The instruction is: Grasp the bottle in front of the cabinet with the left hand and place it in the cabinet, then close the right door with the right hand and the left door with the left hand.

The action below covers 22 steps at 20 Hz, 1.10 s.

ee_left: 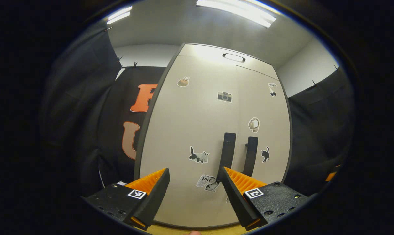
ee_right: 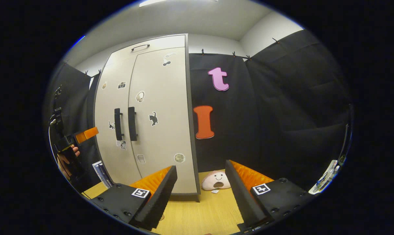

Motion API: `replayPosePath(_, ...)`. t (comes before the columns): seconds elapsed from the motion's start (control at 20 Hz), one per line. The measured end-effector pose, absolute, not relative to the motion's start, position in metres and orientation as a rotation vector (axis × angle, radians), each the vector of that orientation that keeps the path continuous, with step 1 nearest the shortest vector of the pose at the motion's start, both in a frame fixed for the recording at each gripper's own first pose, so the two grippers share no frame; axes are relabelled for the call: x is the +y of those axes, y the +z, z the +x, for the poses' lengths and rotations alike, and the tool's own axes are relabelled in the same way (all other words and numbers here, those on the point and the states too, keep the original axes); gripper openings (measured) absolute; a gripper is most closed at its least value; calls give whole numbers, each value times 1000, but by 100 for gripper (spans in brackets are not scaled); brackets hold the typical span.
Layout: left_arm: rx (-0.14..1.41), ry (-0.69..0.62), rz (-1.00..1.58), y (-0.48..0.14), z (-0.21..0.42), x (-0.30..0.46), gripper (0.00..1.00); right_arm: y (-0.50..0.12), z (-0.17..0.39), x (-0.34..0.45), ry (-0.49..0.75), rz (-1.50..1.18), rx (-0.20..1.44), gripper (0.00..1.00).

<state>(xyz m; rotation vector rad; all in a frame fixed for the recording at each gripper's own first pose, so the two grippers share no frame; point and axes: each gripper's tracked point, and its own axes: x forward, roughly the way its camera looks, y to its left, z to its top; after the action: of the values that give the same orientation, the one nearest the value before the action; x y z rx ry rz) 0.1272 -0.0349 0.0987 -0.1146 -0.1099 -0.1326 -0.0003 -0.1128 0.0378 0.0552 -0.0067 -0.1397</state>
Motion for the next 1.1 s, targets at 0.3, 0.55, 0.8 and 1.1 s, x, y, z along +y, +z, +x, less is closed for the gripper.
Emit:
replayPosePath(0.3,-153,-38,-41,116,72,5,94,23,7,-85,-73,35,20,98)
replayPosePath(0.55,-133,1,-23,93,29,20,94,14,7,-65,-29,17,21,98)
replayPosePath(0.8,-74,23,-47,63,-5,28,95,14,5,-45,14,21,-6,98)
replayPosePath(1.1,-38,32,-49,46,-20,29,95,12,10,-35,35,46,-19,98)
